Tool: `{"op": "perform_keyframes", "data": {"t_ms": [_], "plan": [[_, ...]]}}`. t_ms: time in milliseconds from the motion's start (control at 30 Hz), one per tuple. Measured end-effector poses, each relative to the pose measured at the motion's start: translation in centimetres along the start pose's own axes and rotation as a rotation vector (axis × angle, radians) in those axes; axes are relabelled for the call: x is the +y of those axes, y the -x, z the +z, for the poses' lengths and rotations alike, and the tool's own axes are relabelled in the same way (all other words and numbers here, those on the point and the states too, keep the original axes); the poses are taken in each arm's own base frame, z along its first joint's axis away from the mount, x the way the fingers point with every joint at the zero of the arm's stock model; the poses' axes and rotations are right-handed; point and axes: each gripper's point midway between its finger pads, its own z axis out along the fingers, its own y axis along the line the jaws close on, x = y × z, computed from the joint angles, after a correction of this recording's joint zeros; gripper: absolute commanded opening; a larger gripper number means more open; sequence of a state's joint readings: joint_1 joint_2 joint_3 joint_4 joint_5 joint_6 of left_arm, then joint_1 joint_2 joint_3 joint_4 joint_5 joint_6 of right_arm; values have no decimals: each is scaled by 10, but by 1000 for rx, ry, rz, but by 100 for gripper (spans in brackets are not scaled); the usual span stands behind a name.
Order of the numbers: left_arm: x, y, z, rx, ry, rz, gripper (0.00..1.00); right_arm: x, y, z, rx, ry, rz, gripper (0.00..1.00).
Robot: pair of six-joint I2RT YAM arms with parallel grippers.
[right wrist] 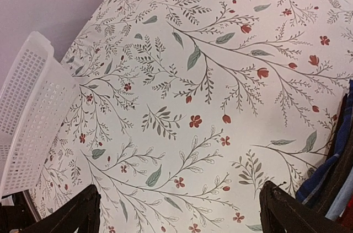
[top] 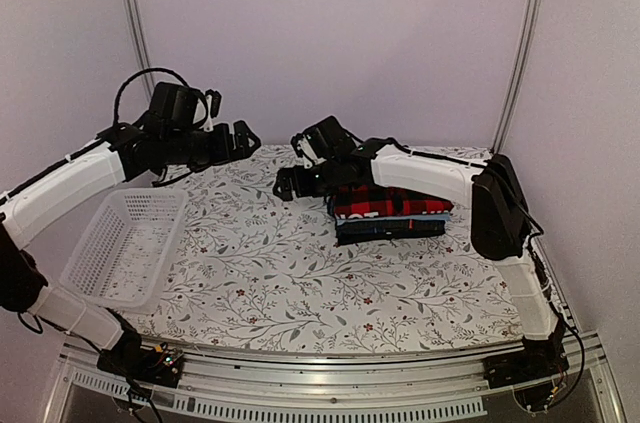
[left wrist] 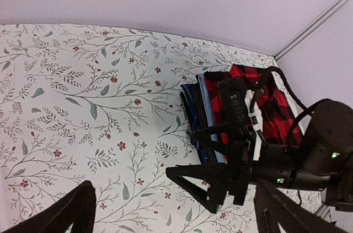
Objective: Fold and stack the long sleeve shirts
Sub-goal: Move the square-folded shirt to the corner of the board.
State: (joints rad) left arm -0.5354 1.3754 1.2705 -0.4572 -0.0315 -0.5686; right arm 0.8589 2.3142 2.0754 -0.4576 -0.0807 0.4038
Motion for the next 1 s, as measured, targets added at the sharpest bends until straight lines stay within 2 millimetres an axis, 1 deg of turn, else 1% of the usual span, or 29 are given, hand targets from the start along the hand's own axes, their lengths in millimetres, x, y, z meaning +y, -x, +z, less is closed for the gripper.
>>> {"op": "perform_keyframes", "data": {"t_ms": [100,233,367,500,567,733,833,1000], "plan": [[2,-6,-2,8,-3,0,100,-7,-20,25,36,-8,26,99],[5,-18,2,41,-6,-1,100,-19,-37,48,57,-31,46,99],[7,-27,5,68,-14,-4,100,-33,-49,66,64,-75,60,99],[4,-27,5,68,-25,-7,100,-49,-60,77,72,-126,84,99],[4,-28,5,70,-30,-8,100,-56,-63,82,68,-147,97,99],[2,-28,5,75,-37,-8,100,-73,-56,82,33,-186,138,99],[2,-29,5,76,-40,-9,100,-78,-53,82,11,-194,151,99],[2,-30,6,80,-41,-9,100,-92,-52,75,-6,-206,171,99]]}}
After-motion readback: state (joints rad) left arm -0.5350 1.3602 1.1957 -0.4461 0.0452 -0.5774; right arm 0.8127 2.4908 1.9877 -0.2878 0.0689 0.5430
